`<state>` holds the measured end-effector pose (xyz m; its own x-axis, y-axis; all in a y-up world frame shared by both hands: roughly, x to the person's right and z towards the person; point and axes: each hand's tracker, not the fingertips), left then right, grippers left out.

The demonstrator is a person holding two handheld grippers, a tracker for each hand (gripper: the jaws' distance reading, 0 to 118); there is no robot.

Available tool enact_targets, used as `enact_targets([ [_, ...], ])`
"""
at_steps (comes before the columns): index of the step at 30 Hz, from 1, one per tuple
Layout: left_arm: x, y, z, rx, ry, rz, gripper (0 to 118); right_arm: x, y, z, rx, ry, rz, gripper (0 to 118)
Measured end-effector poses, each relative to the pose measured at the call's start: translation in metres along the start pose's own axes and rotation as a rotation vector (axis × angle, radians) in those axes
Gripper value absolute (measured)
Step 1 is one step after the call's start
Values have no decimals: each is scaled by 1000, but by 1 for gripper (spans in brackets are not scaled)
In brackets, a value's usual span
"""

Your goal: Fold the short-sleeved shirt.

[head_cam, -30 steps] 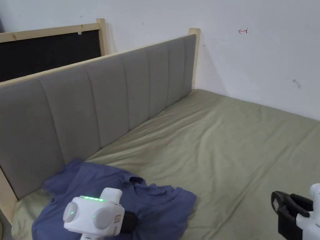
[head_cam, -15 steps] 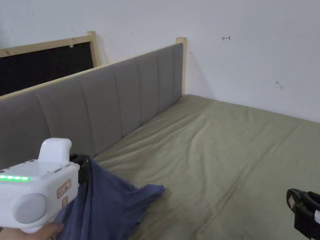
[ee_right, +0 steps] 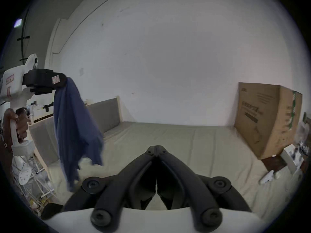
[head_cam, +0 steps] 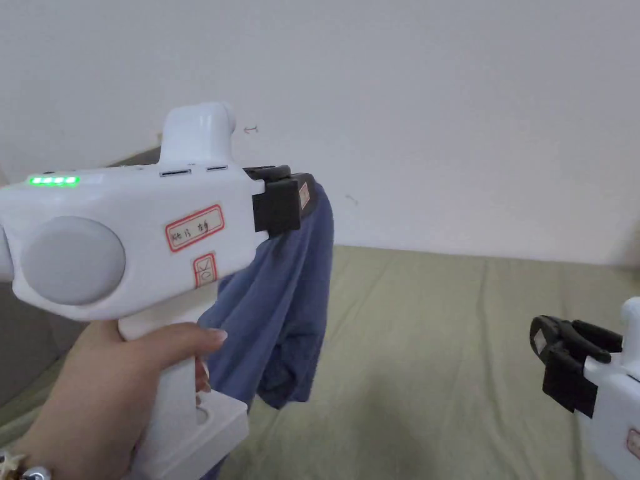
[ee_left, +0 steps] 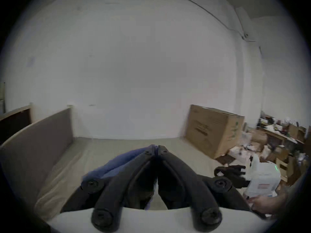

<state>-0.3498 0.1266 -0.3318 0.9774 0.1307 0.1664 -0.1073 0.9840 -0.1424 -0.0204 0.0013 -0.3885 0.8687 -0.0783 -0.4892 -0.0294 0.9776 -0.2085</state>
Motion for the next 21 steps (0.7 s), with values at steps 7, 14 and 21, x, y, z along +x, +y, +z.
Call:
enact_targets([
  [7,61,-51,-108,-287,-252,198,0,75,-4,45,13,-177,-74,0],
  [14,99,-208,-227,-841,-299,406,50,112,-41,49,-79,-256,-167,0],
  [21,102,-268,-227,-925,-248,505,108,120,-67,39,-170,-256,-171,0],
])
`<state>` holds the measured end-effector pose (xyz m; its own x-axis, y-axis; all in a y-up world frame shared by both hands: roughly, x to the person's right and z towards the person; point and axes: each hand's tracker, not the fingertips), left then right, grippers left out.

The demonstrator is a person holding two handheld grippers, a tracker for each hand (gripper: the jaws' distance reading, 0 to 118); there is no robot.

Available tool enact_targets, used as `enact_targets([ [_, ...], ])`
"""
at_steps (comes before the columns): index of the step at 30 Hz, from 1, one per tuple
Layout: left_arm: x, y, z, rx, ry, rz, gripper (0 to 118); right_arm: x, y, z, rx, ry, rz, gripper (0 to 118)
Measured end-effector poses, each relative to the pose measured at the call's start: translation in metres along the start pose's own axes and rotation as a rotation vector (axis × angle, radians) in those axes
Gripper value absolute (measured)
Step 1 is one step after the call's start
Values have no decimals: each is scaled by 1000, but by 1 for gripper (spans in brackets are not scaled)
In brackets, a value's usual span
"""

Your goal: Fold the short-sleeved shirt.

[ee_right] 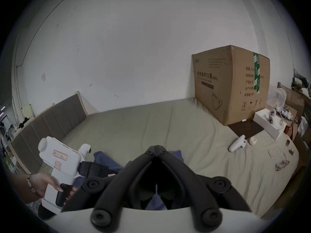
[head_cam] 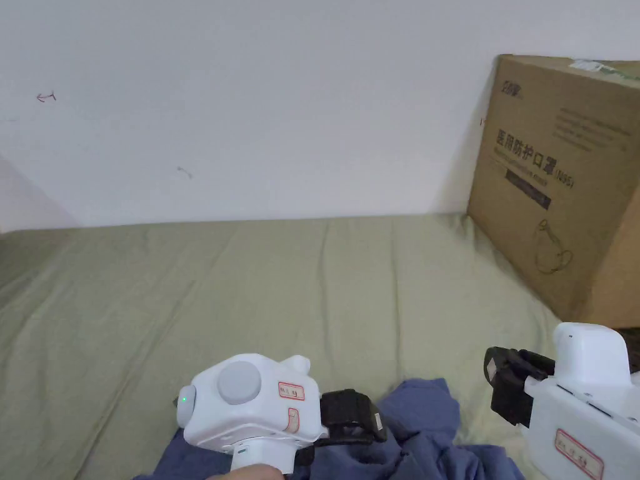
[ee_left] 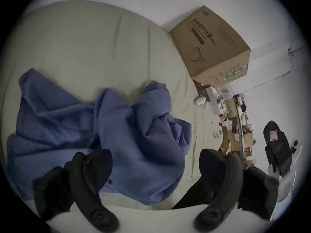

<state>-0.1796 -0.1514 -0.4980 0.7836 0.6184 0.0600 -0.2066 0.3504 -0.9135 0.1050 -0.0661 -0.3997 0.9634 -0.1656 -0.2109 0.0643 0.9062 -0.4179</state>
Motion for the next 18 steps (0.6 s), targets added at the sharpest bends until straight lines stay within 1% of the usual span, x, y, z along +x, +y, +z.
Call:
enact_targets([
  [2,-1,2,28,91,-2,-35,108,-1,-1,-1,-2,0,1,0],
  [4,3,0,69,244,12,-92,107,-6,3,3,7,1,-4,0],
  [5,6,-3,91,327,30,-134,104,-8,4,5,19,8,-12,0],
  [6,8,-10,118,393,61,-182,97,-10,5,8,35,15,-16,0],
  [7,10,-18,139,456,96,-225,85,-13,7,11,50,20,-16,0],
  [8,11,-29,157,521,125,-268,64,-16,7,14,68,22,-10,0],
  [9,7,-42,175,584,174,-311,27,-19,7,18,88,23,-2,0],
  [10,3,-53,190,639,223,-339,8,-21,7,21,108,25,7,0],
  [11,2,-65,201,677,271,-351,1,-20,6,20,125,25,15,0],
  [12,-1,-77,209,716,344,-353,1,-22,5,23,149,20,25,0],
  [13,-5,-88,218,755,383,-348,0,-24,4,26,178,7,33,0],
  [16,-24,-111,237,773,389,-335,0,-27,4,32,229,-5,24,0],
  [17,-32,-112,241,749,417,-316,0,-28,5,33,234,-2,16,0],
  [18,-48,-108,241,669,451,-261,0,-28,7,34,233,0,9,0],
])
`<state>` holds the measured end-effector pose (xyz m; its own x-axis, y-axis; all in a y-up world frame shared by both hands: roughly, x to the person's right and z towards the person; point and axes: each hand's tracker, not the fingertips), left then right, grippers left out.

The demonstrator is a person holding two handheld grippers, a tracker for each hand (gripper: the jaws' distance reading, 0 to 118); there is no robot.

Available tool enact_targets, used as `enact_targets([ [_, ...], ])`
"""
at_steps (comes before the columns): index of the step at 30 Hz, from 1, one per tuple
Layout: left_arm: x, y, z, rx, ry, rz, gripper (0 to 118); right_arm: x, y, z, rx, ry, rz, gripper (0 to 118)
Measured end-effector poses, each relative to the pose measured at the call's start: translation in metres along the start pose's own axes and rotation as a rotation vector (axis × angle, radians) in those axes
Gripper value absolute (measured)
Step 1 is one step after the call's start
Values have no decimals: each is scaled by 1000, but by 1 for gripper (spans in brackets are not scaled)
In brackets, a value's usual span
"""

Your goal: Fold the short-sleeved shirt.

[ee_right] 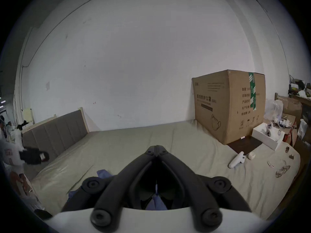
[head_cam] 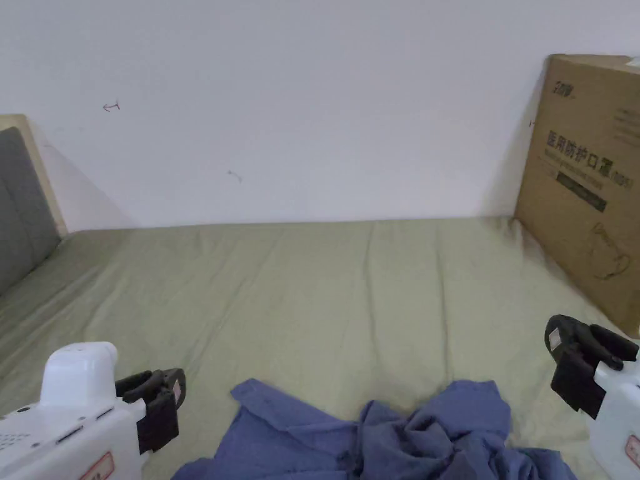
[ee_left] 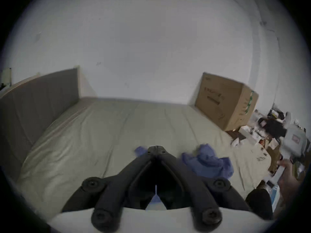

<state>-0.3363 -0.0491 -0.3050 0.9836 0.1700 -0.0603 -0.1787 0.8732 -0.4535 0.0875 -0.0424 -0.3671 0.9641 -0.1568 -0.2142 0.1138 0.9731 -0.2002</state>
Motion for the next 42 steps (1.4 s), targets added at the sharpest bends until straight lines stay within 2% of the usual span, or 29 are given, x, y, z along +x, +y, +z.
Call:
enact_targets([
  [4,-64,-20,-50,-384,11,191,0,1,1,-4,-40,6,2,0],
  [7,-97,-54,-83,-564,40,277,1,4,-5,-7,-74,-18,24,0],
  [8,-101,-65,-91,-595,44,290,14,5,-8,-7,-84,-22,27,0],
  [9,-106,-74,-99,-612,66,311,65,9,-12,-9,-95,-24,26,0],
  [10,-110,-84,-108,-624,84,340,107,11,-16,-10,-108,-28,24,0],
  [11,-114,-93,-118,-647,66,378,118,12,-19,-12,-118,-32,24,0],
  [15,-97,-119,-133,-608,-7,478,114,31,-44,-23,-188,-46,15,0],
  [17,-97,-128,-145,-611,-38,487,104,45,-60,-31,-280,-118,12,0],
  [18,-85,-126,-145,-608,-25,469,84,53,-68,-35,-321,-152,9,0],
  [19,-76,-123,-142,-596,8,397,53,61,-74,-39,-360,-162,-2,0],
  [20,-68,-121,-137,-582,30,317,11,71,-80,-44,-399,-158,-24,0],
  [21,-61,-119,-134,-566,53,251,6,78,-83,-45,-443,-150,-56,0],
  [22,-59,-118,-129,-549,23,254,6,86,-88,-50,-480,-150,-82,0],
  [24,-50,-111,-106,-483,-93,331,6,99,-98,-60,-543,-169,-135,2],
  [25,-47,-106,-99,-465,-110,323,6,106,-102,-64,-579,-174,-162,20],
  [26,-43,-100,-90,-440,-94,288,6,113,-108,-74,-649,-181,-179,49],
  [27,-39,-95,-82,-410,-86,250,6,118,-116,-83,-706,-177,-195,85],
  [28,-40,-92,-74,-381,-84,226,6,124,-126,-91,-765,-163,-203,95],
  [29,-38,-87,-67,-358,-86,209,6,131,-137,-98,-789,-162,-206,96],
  [32,-38,-76,-52,-310,-96,196,6,146,-171,-116,-909,-194,-215,93],
  [33,-37,-71,-49,-306,-104,201,6,142,-174,-110,-918,-218,-196,73],
  [34,-37,-67,-47,-304,-110,205,6,141,-176,-106,-908,-196,-183,43],
  [35,-36,-65,-45,-302,-115,207,6,139,-172,-100,-883,-198,-128,24],
  [36,-33,-64,-44,-298,-119,211,6,138,-166,-91,-833,-165,-114,13],
  [37,-32,-62,-43,-294,-124,211,6,141,-167,-90,-811,-104,-138,0],
  [38,-31,-59,-42,-286,-128,209,6,142,-159,-85,-812,-27,-165,0],
  [39,-31,-57,-41,-278,-130,205,6,140,-151,-80,-803,2,-160,0],
  [41,-31,-51,-42,-267,-141,211,6,127,-122,-61,-752,-1,-90,0],
  [42,-32,-44,-41,-258,-156,226,6,125,-106,-53,-715,20,-84,0],
])
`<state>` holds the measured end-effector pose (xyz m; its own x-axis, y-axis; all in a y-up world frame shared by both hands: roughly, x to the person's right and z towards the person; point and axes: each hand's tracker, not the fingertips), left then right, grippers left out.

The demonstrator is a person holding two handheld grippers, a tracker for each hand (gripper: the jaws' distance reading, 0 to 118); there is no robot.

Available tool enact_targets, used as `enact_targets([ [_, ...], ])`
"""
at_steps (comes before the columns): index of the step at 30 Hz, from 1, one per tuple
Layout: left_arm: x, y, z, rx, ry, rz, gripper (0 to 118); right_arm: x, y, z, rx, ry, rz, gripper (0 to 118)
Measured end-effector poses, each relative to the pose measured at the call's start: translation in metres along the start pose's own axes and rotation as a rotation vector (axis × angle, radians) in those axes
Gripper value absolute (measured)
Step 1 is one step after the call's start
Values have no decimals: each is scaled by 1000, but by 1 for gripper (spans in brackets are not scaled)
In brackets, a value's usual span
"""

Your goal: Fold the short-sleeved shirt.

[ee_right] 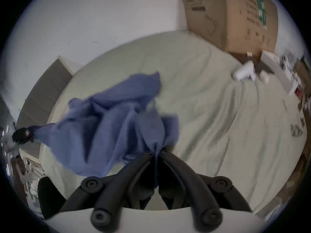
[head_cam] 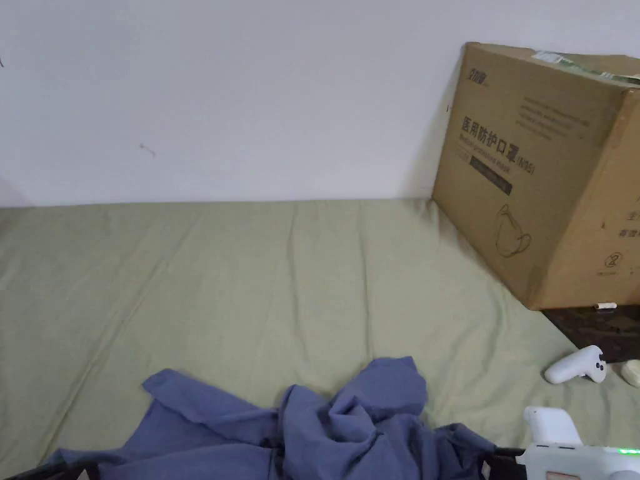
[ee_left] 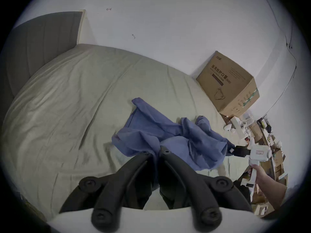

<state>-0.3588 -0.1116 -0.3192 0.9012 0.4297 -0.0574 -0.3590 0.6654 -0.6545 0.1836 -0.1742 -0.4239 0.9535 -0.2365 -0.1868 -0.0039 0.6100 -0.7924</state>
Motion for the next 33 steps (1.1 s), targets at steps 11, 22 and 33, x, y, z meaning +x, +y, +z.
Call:
enact_targets([
  [11,25,128,66,252,-83,-45,6,-21,137,155,375,196,6,0],
  [22,66,270,80,337,-62,-132,6,-52,301,219,545,43,103,0],
  [33,98,368,43,438,3,-167,6,-93,436,213,687,-54,60,0],
])
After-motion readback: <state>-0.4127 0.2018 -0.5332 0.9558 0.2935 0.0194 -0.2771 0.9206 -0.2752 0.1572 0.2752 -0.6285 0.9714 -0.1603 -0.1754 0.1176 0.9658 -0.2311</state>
